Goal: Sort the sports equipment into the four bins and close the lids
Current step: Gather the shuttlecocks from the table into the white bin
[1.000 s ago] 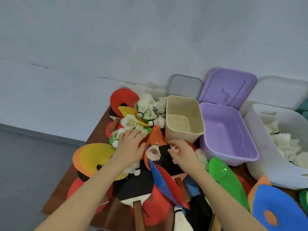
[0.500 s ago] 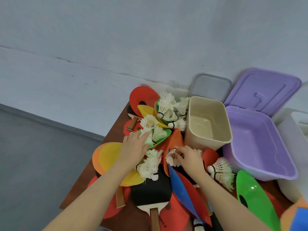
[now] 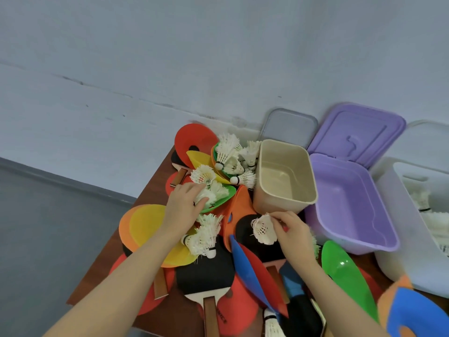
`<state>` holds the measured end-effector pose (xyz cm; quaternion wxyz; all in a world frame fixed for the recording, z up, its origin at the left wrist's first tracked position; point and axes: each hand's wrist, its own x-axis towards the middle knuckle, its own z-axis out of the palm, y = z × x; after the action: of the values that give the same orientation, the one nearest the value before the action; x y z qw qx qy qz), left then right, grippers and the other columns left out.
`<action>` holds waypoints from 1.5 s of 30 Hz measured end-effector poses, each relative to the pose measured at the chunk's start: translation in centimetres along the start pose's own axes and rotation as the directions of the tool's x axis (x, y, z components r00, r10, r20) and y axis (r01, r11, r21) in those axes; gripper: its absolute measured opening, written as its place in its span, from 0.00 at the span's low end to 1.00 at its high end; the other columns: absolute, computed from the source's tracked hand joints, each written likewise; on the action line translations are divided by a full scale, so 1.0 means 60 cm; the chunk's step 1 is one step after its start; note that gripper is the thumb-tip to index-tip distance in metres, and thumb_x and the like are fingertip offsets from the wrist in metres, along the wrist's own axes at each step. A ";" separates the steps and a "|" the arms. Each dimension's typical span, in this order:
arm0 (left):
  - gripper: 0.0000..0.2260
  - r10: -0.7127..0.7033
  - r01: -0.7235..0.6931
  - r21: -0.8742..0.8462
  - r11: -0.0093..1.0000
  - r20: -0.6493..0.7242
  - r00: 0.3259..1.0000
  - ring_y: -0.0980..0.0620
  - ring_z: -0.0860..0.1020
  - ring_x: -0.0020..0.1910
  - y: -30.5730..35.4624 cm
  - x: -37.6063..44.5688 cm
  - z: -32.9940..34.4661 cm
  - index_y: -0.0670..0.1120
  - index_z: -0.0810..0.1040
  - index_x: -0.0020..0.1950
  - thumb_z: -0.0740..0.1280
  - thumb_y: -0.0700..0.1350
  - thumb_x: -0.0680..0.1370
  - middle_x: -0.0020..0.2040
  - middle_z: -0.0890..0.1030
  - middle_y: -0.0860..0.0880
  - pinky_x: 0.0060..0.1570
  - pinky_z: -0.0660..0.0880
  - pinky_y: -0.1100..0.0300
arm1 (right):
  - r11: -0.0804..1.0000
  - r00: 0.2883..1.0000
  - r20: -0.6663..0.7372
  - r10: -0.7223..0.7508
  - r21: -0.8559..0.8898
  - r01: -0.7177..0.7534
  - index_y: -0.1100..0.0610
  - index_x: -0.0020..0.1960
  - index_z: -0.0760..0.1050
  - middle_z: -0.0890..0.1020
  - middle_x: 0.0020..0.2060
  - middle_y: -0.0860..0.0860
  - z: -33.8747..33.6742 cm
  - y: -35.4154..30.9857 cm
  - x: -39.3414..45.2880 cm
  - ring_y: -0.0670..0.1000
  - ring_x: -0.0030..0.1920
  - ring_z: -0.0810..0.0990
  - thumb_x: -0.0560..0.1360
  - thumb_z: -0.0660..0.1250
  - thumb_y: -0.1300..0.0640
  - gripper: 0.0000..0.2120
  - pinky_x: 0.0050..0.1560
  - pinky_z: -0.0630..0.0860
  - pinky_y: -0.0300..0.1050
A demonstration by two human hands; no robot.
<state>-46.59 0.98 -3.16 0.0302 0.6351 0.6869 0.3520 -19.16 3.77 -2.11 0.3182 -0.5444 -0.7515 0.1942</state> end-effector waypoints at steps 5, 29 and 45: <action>0.17 0.173 -0.176 -0.035 0.984 -0.080 0.982 0.45 0.77 0.50 0.076 0.018 -0.013 0.43 0.80 0.58 0.62 0.51 0.75 0.52 0.80 0.45 0.51 0.73 0.52 | 0.996 0.996 -0.084 0.040 0.085 -0.033 0.51 0.45 0.81 0.80 0.41 0.43 -0.045 0.007 -0.001 0.46 0.44 0.79 0.74 0.67 0.60 0.06 0.45 0.75 0.46; 0.16 0.516 -0.504 -0.237 0.831 -0.012 0.856 0.45 0.77 0.46 0.713 0.086 0.360 0.44 0.78 0.59 0.63 0.50 0.74 0.52 0.80 0.47 0.48 0.70 0.57 | 0.995 0.848 -0.523 0.088 0.014 -0.095 0.59 0.51 0.78 0.80 0.45 0.50 -0.535 0.409 -0.005 0.46 0.45 0.75 0.77 0.63 0.64 0.06 0.46 0.68 0.39; 0.26 0.429 -0.511 0.046 0.858 0.482 0.764 0.50 0.60 0.71 0.761 0.044 0.441 0.52 0.72 0.67 0.45 0.58 0.78 0.70 0.68 0.54 0.61 0.47 0.57 | 0.842 0.988 -0.033 0.149 -0.520 -0.144 0.44 0.57 0.77 0.79 0.56 0.38 -0.548 0.481 -0.045 0.45 0.58 0.73 0.81 0.50 0.44 0.17 0.59 0.56 0.45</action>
<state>4.69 12.65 1.90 0.0452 0.8516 0.5063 0.1279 24.08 8.97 2.48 0.1400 -0.6650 -0.7336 0.0100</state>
